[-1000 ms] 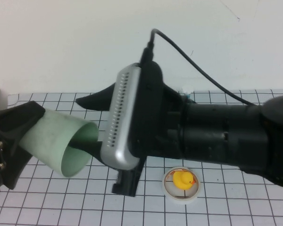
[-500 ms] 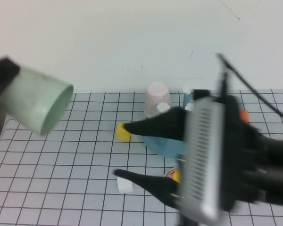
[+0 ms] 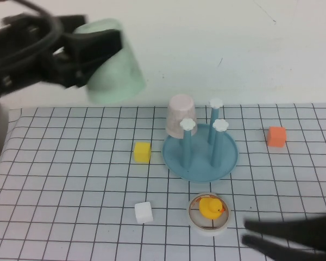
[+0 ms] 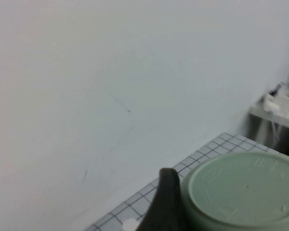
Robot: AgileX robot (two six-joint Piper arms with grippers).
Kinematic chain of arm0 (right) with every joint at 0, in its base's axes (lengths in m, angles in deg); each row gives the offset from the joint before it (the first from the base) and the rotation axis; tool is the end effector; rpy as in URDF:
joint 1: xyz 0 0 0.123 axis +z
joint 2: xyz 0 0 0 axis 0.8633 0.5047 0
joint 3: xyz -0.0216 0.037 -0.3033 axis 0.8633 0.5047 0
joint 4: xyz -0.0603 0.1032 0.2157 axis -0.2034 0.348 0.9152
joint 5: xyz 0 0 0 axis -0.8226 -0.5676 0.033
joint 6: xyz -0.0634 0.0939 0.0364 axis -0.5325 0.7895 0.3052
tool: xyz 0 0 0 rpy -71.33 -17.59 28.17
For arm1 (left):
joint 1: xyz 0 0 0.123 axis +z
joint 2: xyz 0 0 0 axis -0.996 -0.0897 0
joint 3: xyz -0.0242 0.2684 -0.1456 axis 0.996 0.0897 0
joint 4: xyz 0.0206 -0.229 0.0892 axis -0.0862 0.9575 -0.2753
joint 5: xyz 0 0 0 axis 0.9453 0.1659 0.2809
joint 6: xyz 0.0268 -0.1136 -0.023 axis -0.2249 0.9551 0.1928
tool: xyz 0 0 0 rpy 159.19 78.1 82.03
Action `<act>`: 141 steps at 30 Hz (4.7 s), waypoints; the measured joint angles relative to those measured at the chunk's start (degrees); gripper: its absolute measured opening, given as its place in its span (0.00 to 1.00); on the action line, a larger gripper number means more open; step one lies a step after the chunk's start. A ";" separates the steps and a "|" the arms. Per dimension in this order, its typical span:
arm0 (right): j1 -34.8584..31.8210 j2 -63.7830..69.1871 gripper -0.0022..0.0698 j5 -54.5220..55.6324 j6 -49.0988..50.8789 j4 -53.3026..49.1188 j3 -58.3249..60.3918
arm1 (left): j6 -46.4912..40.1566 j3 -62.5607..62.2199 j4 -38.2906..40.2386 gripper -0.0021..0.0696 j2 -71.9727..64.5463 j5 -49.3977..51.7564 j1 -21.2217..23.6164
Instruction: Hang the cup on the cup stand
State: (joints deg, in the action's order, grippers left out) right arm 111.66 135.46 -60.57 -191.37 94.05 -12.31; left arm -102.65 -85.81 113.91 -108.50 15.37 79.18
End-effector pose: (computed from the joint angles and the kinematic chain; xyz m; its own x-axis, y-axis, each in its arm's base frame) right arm 0.0909 0.1563 0.3361 0.2750 -0.2669 -0.9236 -0.8574 0.3666 -0.3612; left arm 0.2711 -0.1089 0.4181 -0.1235 -0.1051 -0.9868 0.7434 0.6489 -0.1622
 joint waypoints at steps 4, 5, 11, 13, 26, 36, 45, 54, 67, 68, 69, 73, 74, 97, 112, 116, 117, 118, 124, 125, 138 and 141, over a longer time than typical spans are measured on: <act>0.00 -2.57 0.05 0.00 5.05 0.00 4.90 | -6.63 -7.83 -0.24 0.82 -10.34 4.71 -1.10; 0.00 -2.68 0.04 0.00 6.47 0.00 5.95 | -8.12 -10.02 -0.24 0.82 -13.01 5.06 -1.80; 0.00 -2.86 0.03 -1.07 10.76 0.00 10.02 | -20.19 -22.41 -0.62 0.82 -26.91 5.75 -8.43; 0.00 -2.86 0.03 -1.90 11.02 0.00 10.50 | -23.92 -25.38 -0.72 0.81 -30.05 5.75 -10.21; 0.00 -2.86 0.03 -1.80 12.33 0.00 10.62 | -30.89 -43.50 -0.72 0.81 -50.87 -2.65 -18.55; 0.00 -2.96 0.03 -1.00 12.33 0.00 11.75 | -30.10 -51.61 -0.72 0.81 -59.88 -9.06 -18.99; 0.00 -2.96 0.03 -0.18 12.33 0.00 11.80 | -27.80 -53.23 -0.40 0.81 -61.55 -10.79 -19.45; 0.00 -2.96 0.03 -0.18 12.33 0.00 11.80 | -23.11 -53.23 -0.40 0.81 -61.65 -11.01 -19.67; 0.00 -2.96 0.03 -2.70 13.25 0.00 11.80 | -18.59 -53.23 0.40 0.91 -61.65 -19.49 -21.87; 0.00 -2.96 0.03 -2.98 13.40 0.00 11.80 | -18.60 -53.23 0.39 0.91 -61.65 -19.93 -22.13; 0.00 -2.96 0.03 -3.34 13.50 0.00 11.80 | -18.72 -53.23 0.39 0.91 -61.65 -20.03 -22.23; 0.00 -2.96 0.03 -4.65 13.62 0.00 11.80 | -18.86 -53.23 0.39 0.91 -61.65 -19.20 -22.33; 0.00 -2.96 0.03 -4.92 13.62 0.00 11.80 | -18.95 -53.23 0.39 0.91 -61.65 -18.49 -22.20; 0.00 -2.96 0.03 27.96 -2.91 1.17 -1.71 | 7.46 -53.23 -54.02 0.03 -22.60 -16.66 -20.84; 0.00 -3.10 0.03 65.86 -26.75 2.69 -19.39 | 78.96 -49.03 -141.73 0.03 1.52 -6.04 -20.84; 0.00 -3.10 0.03 69.78 -28.63 2.69 -20.32 | 87.93 -41.94 -148.32 0.03 6.89 -0.47 -20.84; 0.00 -3.10 0.03 70.62 -28.63 2.69 -20.32 | 88.69 -39.54 -148.48 0.03 8.26 0.02 -20.84; 0.00 -3.10 0.03 71.48 -28.77 2.69 -20.32 | 89.22 -37.01 -148.48 0.03 9.64 0.15 -20.84; 0.00 -3.10 0.03 76.82 -28.69 2.69 -20.40 | 94.89 -21.87 -147.76 0.03 17.62 -1.81 -20.84; 0.00 -3.10 0.03 77.23 -28.04 2.69 -20.40 | 96.75 -19.52 -147.99 0.03 19.22 -2.81 -20.84; 5.26 -2.98 0.03 49.25 -10.80 2.69 -20.40 | 108.60 0.26 -152.63 0.03 36.17 -16.58 -20.84; 8.97 -2.26 0.03 40.72 -6.56 2.69 -20.40 | 112.59 2.01 -155.32 0.03 38.02 -18.30 -20.84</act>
State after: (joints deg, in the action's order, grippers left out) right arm 120.63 133.20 -19.85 -197.93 96.74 -32.71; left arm 9.94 -83.81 -41.41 -70.49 -2.93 58.34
